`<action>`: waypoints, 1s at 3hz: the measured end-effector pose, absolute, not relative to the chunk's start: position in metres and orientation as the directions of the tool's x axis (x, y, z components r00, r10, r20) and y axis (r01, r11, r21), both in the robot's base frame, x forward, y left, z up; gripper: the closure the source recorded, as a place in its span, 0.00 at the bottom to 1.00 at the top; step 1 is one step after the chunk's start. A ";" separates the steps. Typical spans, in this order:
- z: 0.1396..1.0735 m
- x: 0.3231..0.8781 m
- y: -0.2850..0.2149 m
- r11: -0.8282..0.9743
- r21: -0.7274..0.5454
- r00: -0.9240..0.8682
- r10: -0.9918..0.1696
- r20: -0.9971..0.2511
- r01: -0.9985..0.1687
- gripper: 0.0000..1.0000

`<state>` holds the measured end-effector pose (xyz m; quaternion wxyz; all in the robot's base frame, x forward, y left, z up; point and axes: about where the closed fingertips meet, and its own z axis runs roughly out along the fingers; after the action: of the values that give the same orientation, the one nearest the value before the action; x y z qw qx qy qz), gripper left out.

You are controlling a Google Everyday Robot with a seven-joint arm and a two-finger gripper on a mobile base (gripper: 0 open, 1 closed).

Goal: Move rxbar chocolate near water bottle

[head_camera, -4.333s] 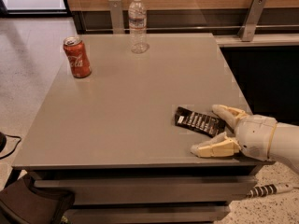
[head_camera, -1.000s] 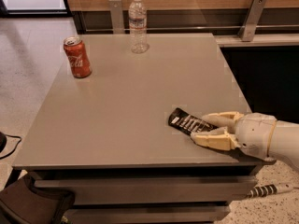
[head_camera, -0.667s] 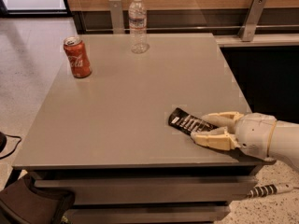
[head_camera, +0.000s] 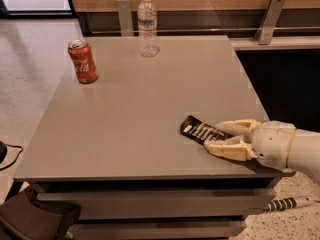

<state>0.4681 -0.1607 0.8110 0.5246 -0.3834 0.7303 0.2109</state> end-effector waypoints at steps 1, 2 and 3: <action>0.811 0.468 -0.161 0.617 -0.094 -0.156 -0.339 -0.928 -0.781 1.00; 0.821 0.465 -0.161 0.618 -0.115 -0.140 -0.350 -0.926 -0.778 1.00; 0.843 0.461 -0.164 0.621 -0.168 -0.110 -0.384 -0.917 -0.766 1.00</action>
Offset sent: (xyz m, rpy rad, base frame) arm -0.0069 -0.0062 0.0223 -0.0271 -0.0407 -0.0142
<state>0.4605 -0.1639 0.8430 0.5359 -0.3972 0.7234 0.1781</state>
